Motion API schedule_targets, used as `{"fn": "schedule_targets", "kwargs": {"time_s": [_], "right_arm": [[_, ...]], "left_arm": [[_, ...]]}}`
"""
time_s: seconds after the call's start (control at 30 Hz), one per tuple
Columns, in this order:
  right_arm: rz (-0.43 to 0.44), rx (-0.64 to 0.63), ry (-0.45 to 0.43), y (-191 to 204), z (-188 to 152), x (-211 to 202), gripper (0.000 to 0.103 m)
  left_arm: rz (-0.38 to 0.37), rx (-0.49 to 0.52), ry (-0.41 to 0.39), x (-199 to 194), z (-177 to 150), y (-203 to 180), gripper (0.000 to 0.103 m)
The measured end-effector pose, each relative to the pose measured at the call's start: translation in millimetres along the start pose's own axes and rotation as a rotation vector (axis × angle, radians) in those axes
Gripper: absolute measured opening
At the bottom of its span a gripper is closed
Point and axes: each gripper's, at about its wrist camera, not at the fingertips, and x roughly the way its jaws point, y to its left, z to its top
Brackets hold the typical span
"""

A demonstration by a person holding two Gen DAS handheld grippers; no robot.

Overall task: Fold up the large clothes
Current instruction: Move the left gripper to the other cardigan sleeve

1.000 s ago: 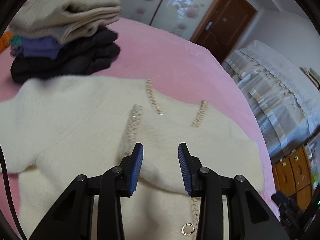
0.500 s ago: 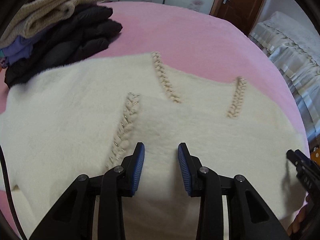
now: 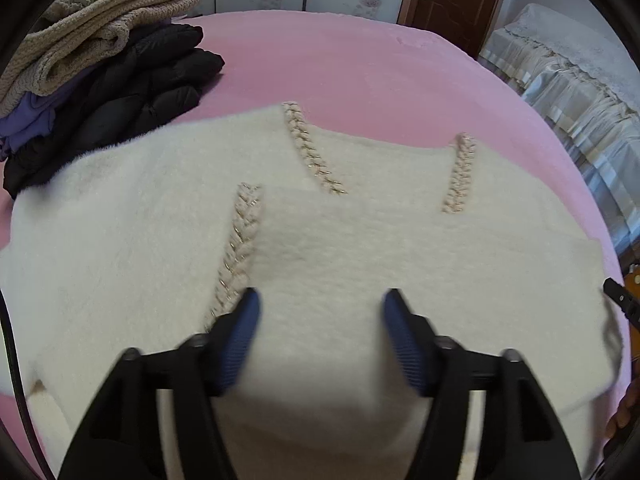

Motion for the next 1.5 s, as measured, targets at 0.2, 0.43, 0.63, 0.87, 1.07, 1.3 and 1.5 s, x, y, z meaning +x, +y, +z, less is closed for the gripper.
{"fn": "schedule_targets", "kwargs": {"time_s": [0.2,0.43,0.63,0.87,1.07,1.3,1.5], "right_arm": [[0.077,0.039,-0.049,23.0,-19.8,-47.3,0.043],[0.136,0.031,-0.068,46.2,-43.3,-99.2,0.043],[0.157,0.058,-0.106,54.5,-57.8,-149.1,0.043],[0.209,0.089,-0.119,64.9,-85.5,-196.4,0.043],[0.26,0.08,-0.115,84.1,-104.2,-228.3,0.043],[0.287,0.044,-0.143,118.5,-115.0,-269.6,0.044],[0.303,-0.015,-0.156,163.3,-125.8,-294.2,0.045]], "left_arm": [[-0.032,0.007,-0.045,-41.4,-7.7,-16.4,0.075],[-0.061,0.062,-0.108,-106.8,-22.9,-38.6,0.075],[-0.11,0.078,-0.143,-165.5,-41.6,-50.3,0.075],[-0.149,0.057,-0.105,-223.8,-73.5,-43.0,0.075],[-0.129,0.016,-0.131,-264.3,-93.4,-6.7,0.077],[-0.135,-0.02,-0.207,-317.2,-112.8,47.9,0.085],[-0.105,-0.086,-0.26,-346.4,-128.3,107.3,0.088]]}}
